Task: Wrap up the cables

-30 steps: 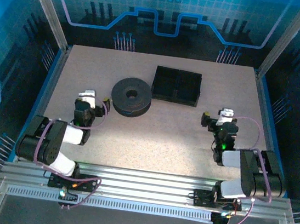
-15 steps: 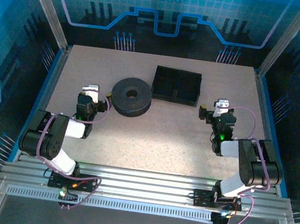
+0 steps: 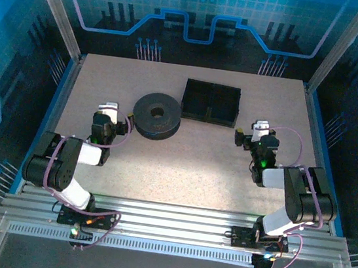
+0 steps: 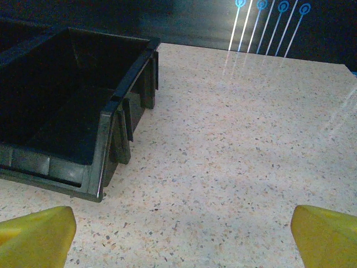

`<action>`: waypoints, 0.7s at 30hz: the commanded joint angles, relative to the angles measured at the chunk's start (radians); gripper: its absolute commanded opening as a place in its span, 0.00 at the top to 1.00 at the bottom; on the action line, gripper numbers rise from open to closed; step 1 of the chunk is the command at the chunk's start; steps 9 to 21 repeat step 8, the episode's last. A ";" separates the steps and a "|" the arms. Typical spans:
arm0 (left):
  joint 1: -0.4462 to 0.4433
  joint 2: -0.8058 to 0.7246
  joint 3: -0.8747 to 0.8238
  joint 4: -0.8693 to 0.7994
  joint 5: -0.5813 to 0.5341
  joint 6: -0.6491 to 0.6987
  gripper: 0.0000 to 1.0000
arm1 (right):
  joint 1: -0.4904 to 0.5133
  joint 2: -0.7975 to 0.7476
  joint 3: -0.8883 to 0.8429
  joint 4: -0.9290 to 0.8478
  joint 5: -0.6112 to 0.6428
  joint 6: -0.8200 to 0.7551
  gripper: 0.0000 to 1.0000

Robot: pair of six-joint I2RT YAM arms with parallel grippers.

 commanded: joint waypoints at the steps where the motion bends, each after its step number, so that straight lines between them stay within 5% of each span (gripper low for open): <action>1: 0.007 -0.013 0.005 -0.008 0.015 -0.001 0.01 | 0.007 -0.006 -0.007 0.002 0.006 -0.019 0.00; 21: 0.007 -0.013 0.006 -0.010 0.015 -0.002 0.01 | 0.004 -0.007 -0.006 -0.002 -0.004 -0.017 0.00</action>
